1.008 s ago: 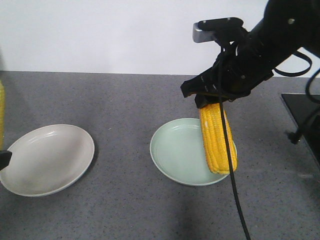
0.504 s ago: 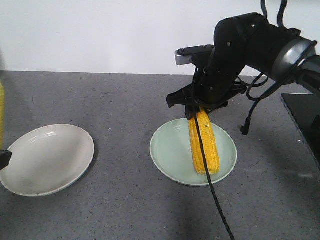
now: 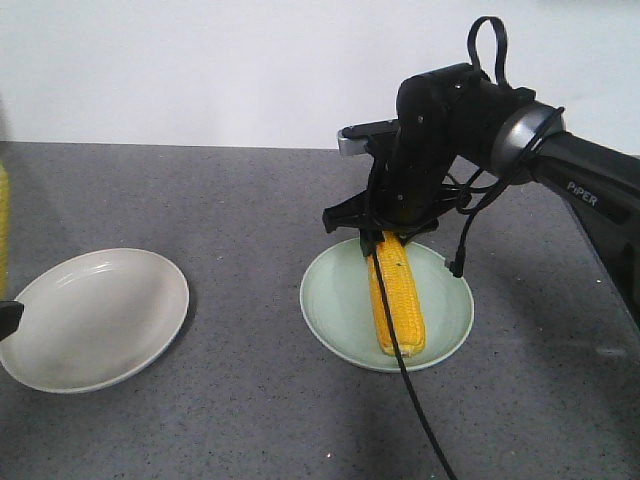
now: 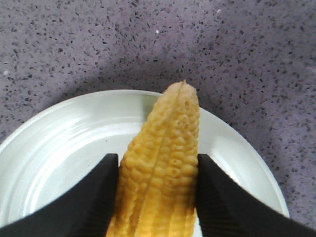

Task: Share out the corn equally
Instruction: 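Open the right gripper and raise it off the cob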

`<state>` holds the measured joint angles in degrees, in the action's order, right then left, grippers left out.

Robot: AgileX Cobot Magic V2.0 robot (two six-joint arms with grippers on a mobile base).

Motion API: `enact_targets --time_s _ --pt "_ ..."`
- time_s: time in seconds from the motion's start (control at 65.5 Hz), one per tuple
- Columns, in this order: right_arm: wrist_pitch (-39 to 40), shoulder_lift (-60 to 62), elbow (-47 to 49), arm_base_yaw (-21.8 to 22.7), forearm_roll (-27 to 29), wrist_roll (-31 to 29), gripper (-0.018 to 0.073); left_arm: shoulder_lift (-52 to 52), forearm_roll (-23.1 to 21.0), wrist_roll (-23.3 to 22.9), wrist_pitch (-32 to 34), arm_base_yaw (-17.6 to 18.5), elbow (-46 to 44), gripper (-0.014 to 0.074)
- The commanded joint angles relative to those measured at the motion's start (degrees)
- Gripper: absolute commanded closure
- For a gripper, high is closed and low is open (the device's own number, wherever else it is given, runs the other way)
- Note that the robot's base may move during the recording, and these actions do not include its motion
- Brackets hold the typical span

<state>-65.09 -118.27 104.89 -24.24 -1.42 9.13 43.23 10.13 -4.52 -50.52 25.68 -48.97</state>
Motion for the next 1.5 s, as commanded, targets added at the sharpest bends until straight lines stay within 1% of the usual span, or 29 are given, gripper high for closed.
enact_targets --time_s 0.0,0.183,0.275,0.427,0.534,0.733,0.901,1.114,1.252,1.481 --pt "2.21 2.68 1.87 0.09 -0.48 0.31 0.0155 -0.23 0.28 -0.07 3.75 -0.04 -1.34 0.0293" --pt "3.24 2.96 1.87 0.09 -0.81 0.31 0.0037 -0.23 -0.12 -0.18 4.55 -0.04 -1.34 0.0293" --pt "2.18 3.60 1.87 0.09 -1.18 0.25 0.0005 -0.19 -0.22 -0.18 4.70 -0.04 -1.34 0.0293" --pt "-1.52 6.20 1.58 -0.05 -1.21 -0.85 0.0002 -0.19 -0.22 -0.18 5.62 -0.04 -1.34 0.0293" --pt "-1.72 9.77 -0.17 -1.36 -1.35 -1.70 0.0002 -0.16 -0.22 -0.18 6.29 -0.04 -1.34 0.0293" --pt "4.07 18.72 -8.26 -5.60 -5.44 -1.45 0.0002 0.05 -0.22 -0.18 6.24 -0.04 -1.34 0.0293" --pt "7.72 25.73 -15.44 -8.10 -5.81 -1.45 0.0002 2.22 -0.22 -0.24 6.24 -0.04 -1.34 0.0293" --pt "10.84 33.79 -24.16 -7.92 -6.20 -1.45 0.0002 8.06 0.59 -0.24 6.65 -0.04 -1.61 0.0293" --pt "12.35 37.96 -29.40 -7.92 -7.36 -1.45 0.0002 12.49 1.72 -0.24 6.67 -0.04 -3.81 0.0293" --pt "14.65 42.64 -34.92 -7.92 -8.62 -1.45 0.0002 21.12 1.93 -0.19 2.66 -3.08 -10.79 0.0293"
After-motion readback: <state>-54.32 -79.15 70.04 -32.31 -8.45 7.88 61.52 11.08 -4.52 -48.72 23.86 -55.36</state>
